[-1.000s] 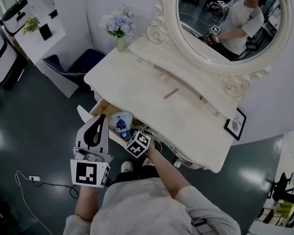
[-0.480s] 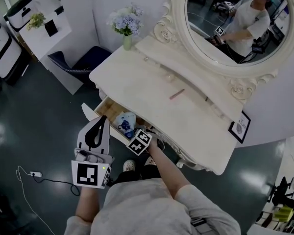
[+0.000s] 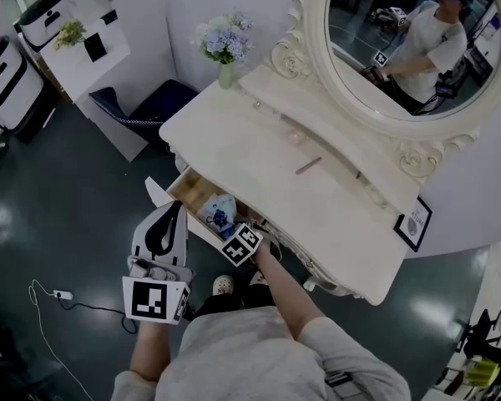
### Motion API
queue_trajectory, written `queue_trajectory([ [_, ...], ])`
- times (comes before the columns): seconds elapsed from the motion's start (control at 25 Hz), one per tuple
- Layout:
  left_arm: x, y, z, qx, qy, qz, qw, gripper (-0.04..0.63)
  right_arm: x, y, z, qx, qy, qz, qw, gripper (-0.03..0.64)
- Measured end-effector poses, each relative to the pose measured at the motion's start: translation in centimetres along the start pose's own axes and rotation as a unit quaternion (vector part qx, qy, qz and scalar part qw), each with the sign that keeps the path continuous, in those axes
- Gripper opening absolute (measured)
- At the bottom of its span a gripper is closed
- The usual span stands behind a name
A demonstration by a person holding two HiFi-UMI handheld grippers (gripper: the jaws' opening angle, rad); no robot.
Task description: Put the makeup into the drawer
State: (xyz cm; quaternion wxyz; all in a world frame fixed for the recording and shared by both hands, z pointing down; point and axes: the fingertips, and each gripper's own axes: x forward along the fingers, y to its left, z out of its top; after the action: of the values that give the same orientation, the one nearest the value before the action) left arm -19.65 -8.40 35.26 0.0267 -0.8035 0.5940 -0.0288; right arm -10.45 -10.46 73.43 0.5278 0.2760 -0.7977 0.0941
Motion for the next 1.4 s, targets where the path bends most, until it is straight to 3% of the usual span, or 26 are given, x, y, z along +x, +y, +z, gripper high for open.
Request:
queue_trajectory([
  [0.16, 0.3, -0.1, 0.1, 0.0, -0.002, -0.003, 1.0, 0.014, -0.2, -0.4, 0.2, 0.037, -0.015, 0.006, 0.999, 0.029],
  [0.24, 0.4, -0.1, 0.2, 0.0, -0.003, -0.005, 1.0, 0.014, -0.6, -0.6, 0.6, 0.054, -0.029, 0.009, 0.998, 0.076],
  [0.36, 0.9, -0.2, 0.4, -0.001, -0.005, -0.01, 0.9999, 0.014, -1.1, -1.1, 1.3, 0.074, -0.05, 0.011, 0.996, 0.081],
  [0.6, 1.9, -1.0, 0.5, -0.003, -0.012, -0.025, 0.9996, 0.014, -3.5, -1.4, 3.0, 0.093, -0.118, 0.026, 0.988, 0.028],
  [0.8, 3.0, -1.6, 0.7, -0.003, -0.017, -0.041, 0.999, 0.014, -6.4, -3.0, 4.5, 0.141, -0.189, 0.023, 0.972, 0.021],
  [1.16, 4.5, -2.5, 0.8, -0.004, -0.021, -0.063, 0.9978, 0.014, -12.9, -6.3, 6.5, 0.199, -0.308, -0.006, 0.93, 0.021],
  [1.4, 5.2, -2.8, 0.8, -0.006, -0.024, -0.071, 0.9972, 0.014, -17.1, -8.0, 7.4, 0.21, -0.363, -0.018, 0.908, 0.021],
])
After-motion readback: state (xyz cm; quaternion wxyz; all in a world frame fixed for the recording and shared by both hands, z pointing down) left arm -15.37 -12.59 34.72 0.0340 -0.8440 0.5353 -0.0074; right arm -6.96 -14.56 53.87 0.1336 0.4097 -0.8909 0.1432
